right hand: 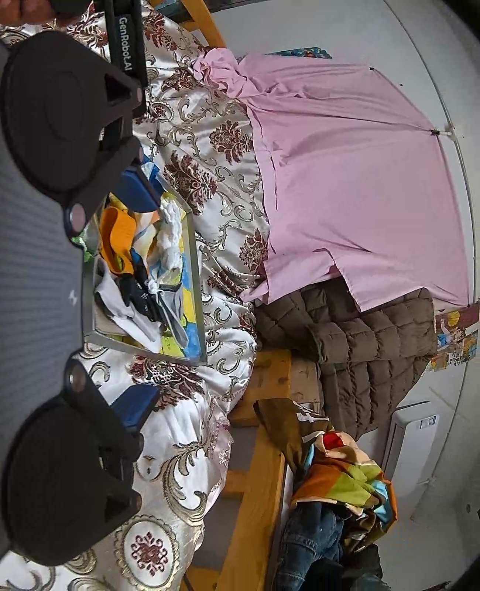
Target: Organize soft objects
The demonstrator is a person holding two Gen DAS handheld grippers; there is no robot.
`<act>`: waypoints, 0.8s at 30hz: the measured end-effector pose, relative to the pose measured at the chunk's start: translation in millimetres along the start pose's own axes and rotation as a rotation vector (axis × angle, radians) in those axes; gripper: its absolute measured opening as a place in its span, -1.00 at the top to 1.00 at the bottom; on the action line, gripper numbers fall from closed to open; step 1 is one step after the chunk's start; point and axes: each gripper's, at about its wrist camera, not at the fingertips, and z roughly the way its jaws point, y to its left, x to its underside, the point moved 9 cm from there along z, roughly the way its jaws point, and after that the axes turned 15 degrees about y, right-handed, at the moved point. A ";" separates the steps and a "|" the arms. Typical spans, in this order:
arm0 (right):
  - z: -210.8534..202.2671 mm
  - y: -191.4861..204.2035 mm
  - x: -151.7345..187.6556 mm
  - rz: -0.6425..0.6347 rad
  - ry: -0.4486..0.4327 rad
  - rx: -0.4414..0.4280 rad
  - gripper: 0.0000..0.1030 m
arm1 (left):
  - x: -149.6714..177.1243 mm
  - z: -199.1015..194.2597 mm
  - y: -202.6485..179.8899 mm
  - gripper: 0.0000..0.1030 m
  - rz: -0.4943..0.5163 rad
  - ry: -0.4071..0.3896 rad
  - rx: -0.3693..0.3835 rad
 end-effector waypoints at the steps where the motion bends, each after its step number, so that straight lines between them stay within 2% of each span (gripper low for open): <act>1: -2.3 0.4 1.9 0.000 -0.002 0.003 -0.97 | 2.3 -2.3 2.3 -0.82 -0.002 -0.003 -0.004; 14: -27.1 7.9 25.4 0.001 -0.014 0.063 -0.99 | 40.5 -27.5 42.1 -0.86 -0.045 -0.008 -0.019; 24: -46.4 27.8 46.5 -0.007 -0.038 0.097 -0.99 | 69.6 -43.5 78.8 -0.87 -0.099 -0.026 -0.029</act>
